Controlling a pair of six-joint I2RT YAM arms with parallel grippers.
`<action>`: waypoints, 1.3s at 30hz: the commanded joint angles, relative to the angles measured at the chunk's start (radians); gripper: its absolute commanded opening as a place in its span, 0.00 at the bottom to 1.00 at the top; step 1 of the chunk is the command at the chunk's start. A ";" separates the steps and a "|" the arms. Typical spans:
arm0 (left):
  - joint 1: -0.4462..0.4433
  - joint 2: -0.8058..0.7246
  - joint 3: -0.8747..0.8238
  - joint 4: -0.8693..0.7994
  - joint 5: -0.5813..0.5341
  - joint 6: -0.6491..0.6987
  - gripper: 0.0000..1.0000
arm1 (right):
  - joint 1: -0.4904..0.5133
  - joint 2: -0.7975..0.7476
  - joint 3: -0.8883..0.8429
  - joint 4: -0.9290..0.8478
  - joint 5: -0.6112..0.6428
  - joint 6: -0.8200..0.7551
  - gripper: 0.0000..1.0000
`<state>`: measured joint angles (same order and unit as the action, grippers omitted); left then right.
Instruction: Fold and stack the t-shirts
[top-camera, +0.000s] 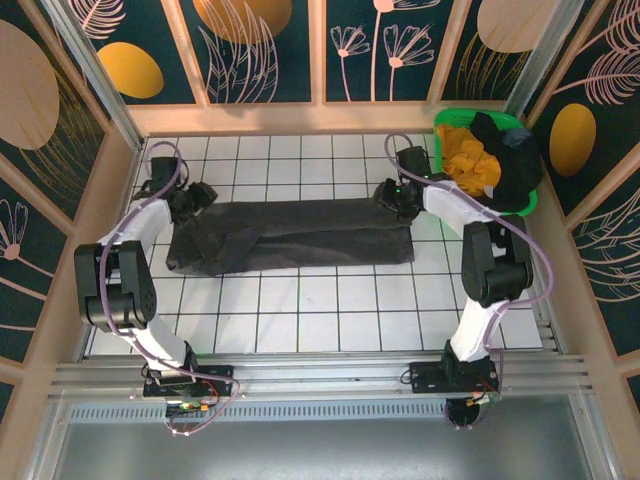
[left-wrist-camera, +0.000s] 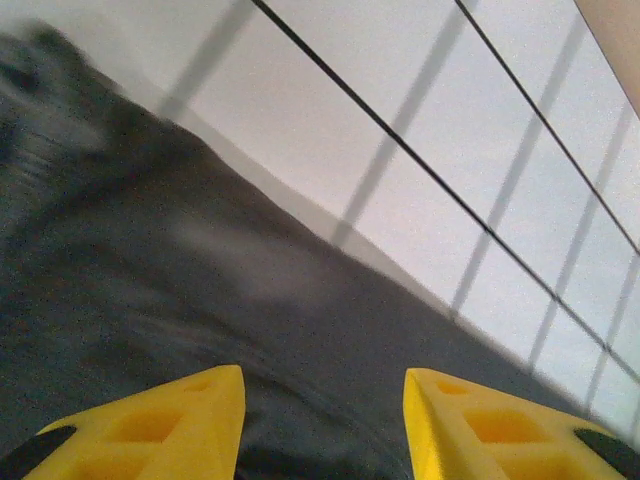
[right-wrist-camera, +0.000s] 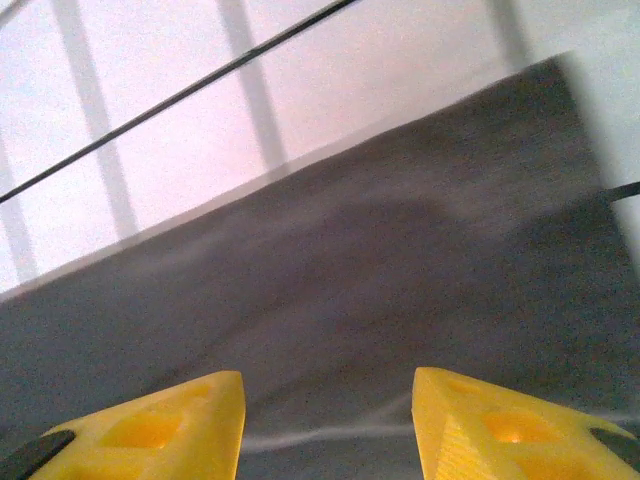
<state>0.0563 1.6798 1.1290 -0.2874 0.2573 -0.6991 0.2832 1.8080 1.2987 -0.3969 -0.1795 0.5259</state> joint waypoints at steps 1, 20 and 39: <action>-0.036 0.066 -0.045 0.053 0.123 0.105 0.45 | 0.041 -0.050 -0.068 0.038 -0.114 0.001 0.48; -0.094 0.074 -0.111 -0.001 0.106 0.244 0.39 | 0.071 -0.132 -0.119 0.030 -0.121 0.059 0.47; -0.266 -0.247 -0.308 -0.050 0.139 -0.013 0.00 | 0.070 -0.149 -0.137 0.029 -0.110 0.055 0.46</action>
<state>-0.1841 1.4860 0.8494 -0.3042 0.3737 -0.6365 0.3481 1.7042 1.1709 -0.3645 -0.2897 0.5671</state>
